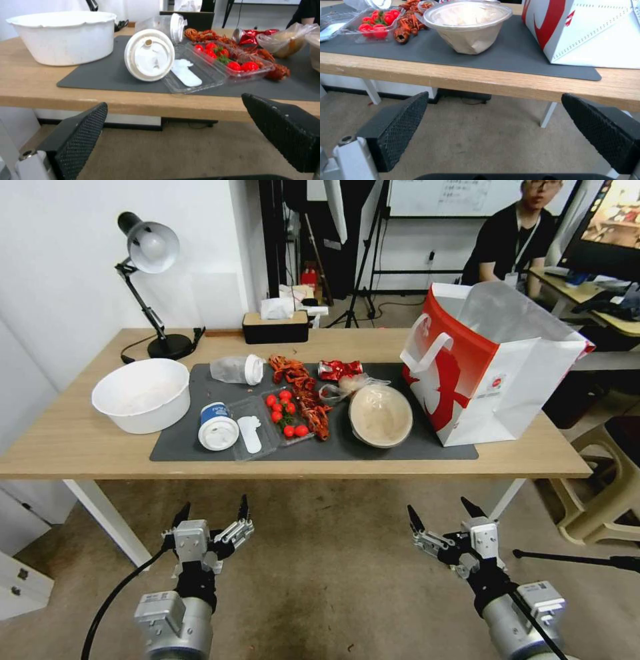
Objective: Pick up the trash from the table and place it into the takeout bag.
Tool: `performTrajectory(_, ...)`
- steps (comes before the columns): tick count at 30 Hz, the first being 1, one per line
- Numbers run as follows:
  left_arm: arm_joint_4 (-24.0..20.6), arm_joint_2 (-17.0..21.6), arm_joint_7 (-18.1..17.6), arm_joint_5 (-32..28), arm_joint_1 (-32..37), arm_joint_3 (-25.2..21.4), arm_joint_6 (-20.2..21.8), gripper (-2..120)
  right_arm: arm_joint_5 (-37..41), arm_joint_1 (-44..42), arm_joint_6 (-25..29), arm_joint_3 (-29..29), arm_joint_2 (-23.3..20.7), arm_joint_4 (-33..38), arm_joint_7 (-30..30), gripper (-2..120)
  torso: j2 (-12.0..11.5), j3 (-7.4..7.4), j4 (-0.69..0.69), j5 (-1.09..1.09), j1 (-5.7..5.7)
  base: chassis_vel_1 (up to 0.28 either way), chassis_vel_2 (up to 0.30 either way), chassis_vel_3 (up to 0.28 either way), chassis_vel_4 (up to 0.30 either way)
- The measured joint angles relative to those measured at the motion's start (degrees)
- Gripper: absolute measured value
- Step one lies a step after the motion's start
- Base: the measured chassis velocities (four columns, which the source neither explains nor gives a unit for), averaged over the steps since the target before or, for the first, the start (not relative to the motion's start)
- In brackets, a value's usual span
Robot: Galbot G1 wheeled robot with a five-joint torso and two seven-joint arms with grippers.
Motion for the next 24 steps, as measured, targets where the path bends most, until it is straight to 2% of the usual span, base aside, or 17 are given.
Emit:
performTrajectory(8,0.75,0.37,0.26,0.18,-1.90,-0.08,-1.19,100,1.27,0.11,0.01,0.41,-0.32,-0.23,0.30,100,0.00,0.00,0.00,0.00,0.00,0.000,0.000,0.000,0.000)
performTrajectory(12,0.88,0.01,0.73,0.57,-2.12,0.10,-1.77,100,4.68,0.34,-0.43,0.42,-1.57,0.23,1.20,100,0.00,0.00,0.00,0.00,0.00,0.000,0.000,0.000,0.000)
performTrajectory(14,1.25,-0.18,1.09,1.12,-1.78,0.35,-2.42,100,13.15,1.61,-0.98,0.22,-3.46,0.73,2.44,100,0.00,0.00,-0.01,0.00,0.00,0.000,0.000,0.000,0.000)
performTrajectory(15,1.25,-0.18,1.09,1.12,-1.78,0.35,-2.42,100,13.15,1.61,-0.98,0.22,-3.46,0.73,2.44,100,0.00,0.00,-0.01,0.00,0.00,0.000,0.000,0.000,0.000)
performTrajectory(17,1.27,-0.37,1.15,1.23,-1.71,0.29,-2.42,100,23.50,4.14,-2.17,-0.06,-5.89,1.22,4.86,100,0.00,0.00,-0.01,0.00,0.00,0.000,0.000,0.000,0.000)
performTrajectory(19,1.25,-0.43,1.18,1.27,-1.62,0.24,-2.43,100,26.57,5.15,-2.68,-0.09,-6.78,1.30,5.70,100,0.00,0.00,0.00,0.00,0.00,0.000,0.000,0.000,0.000)
performTrajectory(21,0.99,-0.61,1.24,1.40,-1.28,-0.01,-2.46,100,36.02,9.87,-4.40,-0.20,-9.92,1.11,8.88,100,0.00,0.00,0.00,0.00,0.00,0.000,0.000,0.000,0.000)
performTrajectory(23,0.97,-0.68,1.25,1.49,-1.19,-0.09,-2.50,100,37.88,11.27,-4.84,-0.27,-10.60,0.86,9.71,100,0.00,0.00,0.00,0.00,0.00,0.000,0.000,0.000,0.000)
performTrajectory(24,0.96,-0.86,1.25,1.68,-0.98,-0.23,-2.57,100,42.42,15.30,-6.03,-0.62,-12.27,-0.10,12.34,100,0.00,0.01,0.00,0.01,0.00,0.000,0.000,0.000,0.000)
